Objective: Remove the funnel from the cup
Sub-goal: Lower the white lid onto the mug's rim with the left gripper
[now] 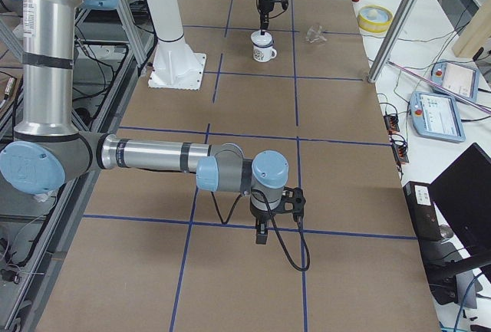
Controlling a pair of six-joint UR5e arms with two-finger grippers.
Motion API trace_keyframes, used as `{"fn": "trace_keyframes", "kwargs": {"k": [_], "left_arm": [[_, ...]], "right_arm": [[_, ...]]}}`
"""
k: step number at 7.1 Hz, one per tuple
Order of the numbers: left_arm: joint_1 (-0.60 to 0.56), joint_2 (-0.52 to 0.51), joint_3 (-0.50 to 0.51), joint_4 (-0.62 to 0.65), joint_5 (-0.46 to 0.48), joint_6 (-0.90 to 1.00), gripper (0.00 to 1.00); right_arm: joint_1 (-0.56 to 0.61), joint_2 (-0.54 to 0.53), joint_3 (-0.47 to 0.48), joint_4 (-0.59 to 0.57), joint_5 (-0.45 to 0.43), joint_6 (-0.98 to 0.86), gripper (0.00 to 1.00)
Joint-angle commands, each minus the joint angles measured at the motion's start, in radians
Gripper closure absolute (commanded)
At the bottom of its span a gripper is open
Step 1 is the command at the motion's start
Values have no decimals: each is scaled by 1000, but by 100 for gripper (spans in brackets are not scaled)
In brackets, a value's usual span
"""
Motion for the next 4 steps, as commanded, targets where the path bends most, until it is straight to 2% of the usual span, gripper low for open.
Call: {"fn": "trace_keyframes", "kwargs": {"k": [1,4], "left_arm": [[1,-1,5,-3,7,4,100],[1,7,10,-4,8,4,100]], "right_arm": [[0,0,0,0,0,0,0],[0,0,-1,0,0,0,0]]}}
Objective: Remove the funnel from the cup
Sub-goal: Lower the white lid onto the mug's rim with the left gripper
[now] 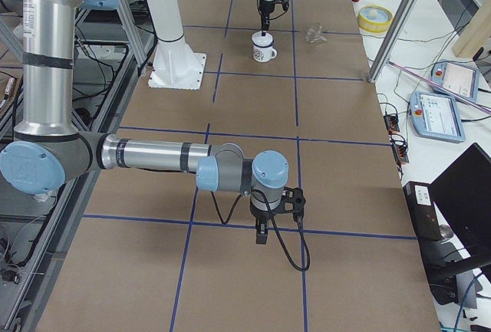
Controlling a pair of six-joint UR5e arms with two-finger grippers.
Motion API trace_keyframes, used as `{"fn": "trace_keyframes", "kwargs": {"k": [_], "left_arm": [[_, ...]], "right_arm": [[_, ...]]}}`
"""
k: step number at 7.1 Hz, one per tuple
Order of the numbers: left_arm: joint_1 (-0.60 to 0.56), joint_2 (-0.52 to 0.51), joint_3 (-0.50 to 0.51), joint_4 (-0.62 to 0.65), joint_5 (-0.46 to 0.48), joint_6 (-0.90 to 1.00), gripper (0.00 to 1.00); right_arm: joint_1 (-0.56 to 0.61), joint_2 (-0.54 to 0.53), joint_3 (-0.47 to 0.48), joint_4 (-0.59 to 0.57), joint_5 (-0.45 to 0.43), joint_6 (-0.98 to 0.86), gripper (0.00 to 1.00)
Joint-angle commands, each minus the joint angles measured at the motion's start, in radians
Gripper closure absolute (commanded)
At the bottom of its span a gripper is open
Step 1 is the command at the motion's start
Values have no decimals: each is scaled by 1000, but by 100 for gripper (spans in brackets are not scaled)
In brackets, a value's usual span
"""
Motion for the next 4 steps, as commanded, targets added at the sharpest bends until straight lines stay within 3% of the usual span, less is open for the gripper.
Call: {"fn": "trace_keyframes", "kwargs": {"k": [1,4], "left_arm": [[0,6,2,0,8,0,100],[0,6,4,-12,25,0,100]], "right_arm": [[0,0,1,0,0,0,0],[0,0,1,0,0,0,0]]}}
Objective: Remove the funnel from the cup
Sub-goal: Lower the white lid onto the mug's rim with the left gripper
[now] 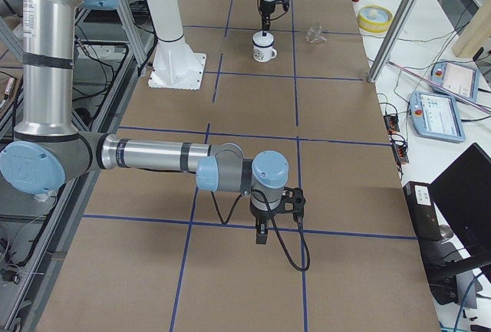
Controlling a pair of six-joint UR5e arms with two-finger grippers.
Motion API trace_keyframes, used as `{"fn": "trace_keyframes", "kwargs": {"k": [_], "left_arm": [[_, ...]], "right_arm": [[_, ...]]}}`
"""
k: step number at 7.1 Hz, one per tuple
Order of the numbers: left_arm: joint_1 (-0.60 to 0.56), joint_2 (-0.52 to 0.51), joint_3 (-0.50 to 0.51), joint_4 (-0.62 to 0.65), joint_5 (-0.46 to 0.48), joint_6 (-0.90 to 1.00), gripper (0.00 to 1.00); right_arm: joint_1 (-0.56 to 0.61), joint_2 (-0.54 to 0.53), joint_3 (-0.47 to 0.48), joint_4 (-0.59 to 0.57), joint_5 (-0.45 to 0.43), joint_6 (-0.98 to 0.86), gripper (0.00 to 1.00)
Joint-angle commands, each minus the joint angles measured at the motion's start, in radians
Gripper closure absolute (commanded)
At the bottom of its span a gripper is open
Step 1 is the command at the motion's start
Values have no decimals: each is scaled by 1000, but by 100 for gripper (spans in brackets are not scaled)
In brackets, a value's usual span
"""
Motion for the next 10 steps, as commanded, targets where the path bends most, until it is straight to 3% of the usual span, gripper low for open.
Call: {"fn": "trace_keyframes", "kwargs": {"k": [1,9,10], "left_arm": [[0,0,0,-3,1,0,100],[8,3,14,-25,1,0,100],[8,3,13,-26,2,2,90]], "right_arm": [[0,0,0,0,0,0,0],[0,0,0,0,0,0,0],[0,0,-1,0,0,0,0]]}}
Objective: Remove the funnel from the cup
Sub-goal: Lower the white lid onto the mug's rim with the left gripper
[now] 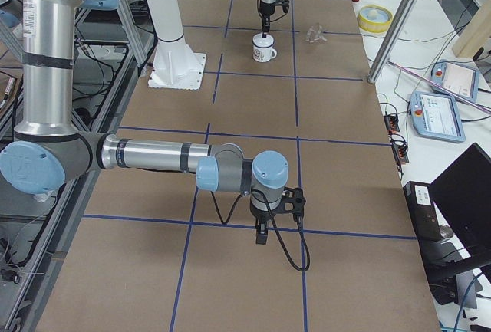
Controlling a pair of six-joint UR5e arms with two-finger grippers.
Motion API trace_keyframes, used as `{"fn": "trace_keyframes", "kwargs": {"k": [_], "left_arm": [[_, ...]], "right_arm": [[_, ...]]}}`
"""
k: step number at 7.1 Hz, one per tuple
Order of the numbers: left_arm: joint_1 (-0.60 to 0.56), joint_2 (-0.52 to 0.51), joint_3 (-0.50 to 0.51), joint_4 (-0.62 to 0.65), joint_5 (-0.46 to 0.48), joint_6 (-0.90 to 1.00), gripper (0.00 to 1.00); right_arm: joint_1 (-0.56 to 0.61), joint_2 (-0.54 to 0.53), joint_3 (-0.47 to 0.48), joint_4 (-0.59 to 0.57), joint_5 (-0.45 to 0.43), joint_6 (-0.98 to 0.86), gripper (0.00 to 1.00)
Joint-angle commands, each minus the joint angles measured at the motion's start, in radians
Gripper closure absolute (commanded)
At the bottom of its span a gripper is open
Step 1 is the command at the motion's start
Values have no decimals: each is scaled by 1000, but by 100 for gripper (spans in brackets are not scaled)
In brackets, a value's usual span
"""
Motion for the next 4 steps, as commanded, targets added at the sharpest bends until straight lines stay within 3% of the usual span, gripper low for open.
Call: {"fn": "trace_keyframes", "kwargs": {"k": [1,4], "left_arm": [[0,-1,-2,0,1,0,1],[0,0,-7,0,2,0,0]], "right_arm": [[0,0,1,0,0,0,0],[0,0,-1,0,0,0,0]]}}
